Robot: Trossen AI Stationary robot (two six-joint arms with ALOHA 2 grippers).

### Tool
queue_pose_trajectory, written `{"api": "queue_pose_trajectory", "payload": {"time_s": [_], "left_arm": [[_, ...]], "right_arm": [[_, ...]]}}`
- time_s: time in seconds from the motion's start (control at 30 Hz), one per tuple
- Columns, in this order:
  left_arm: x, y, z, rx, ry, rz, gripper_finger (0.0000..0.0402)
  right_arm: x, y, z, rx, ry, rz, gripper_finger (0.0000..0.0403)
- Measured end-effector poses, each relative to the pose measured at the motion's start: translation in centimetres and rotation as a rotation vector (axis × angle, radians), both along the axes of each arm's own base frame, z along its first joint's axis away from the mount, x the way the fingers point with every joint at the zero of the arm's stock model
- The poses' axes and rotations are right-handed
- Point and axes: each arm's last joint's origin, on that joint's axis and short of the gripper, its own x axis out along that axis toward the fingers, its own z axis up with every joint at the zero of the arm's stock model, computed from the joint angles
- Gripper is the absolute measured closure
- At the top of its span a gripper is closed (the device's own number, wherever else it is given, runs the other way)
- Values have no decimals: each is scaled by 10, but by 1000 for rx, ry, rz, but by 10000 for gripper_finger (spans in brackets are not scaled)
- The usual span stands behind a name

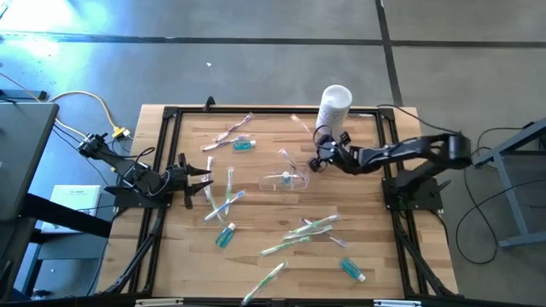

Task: Pick & Place toothbrushing station
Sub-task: Put the orange toothbrush into the transparent organizer

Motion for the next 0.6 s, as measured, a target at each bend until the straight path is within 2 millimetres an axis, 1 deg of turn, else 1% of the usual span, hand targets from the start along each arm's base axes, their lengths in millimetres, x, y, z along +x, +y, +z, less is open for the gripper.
{"api": "queue_pose_trajectory", "payload": {"time_s": [0.13,0.3,0.37,0.47,0.6], "left_arm": [[0,0,0,-7,-2,0,246],[0,0,0,-7,-1,0,246],[0,0,0,-6,1,0,246],[0,0,-1,-10,8,2,246],[0,0,-1,-12,9,3,246]], "right_arm": [[-6,26,29,-51,-89,58,387],[-13,54,52,-72,-180,169,387],[-12,63,55,-67,-209,212,387],[-12,76,53,-54,-240,271,387],[-12,94,44,-30,-415,381,387]]}}
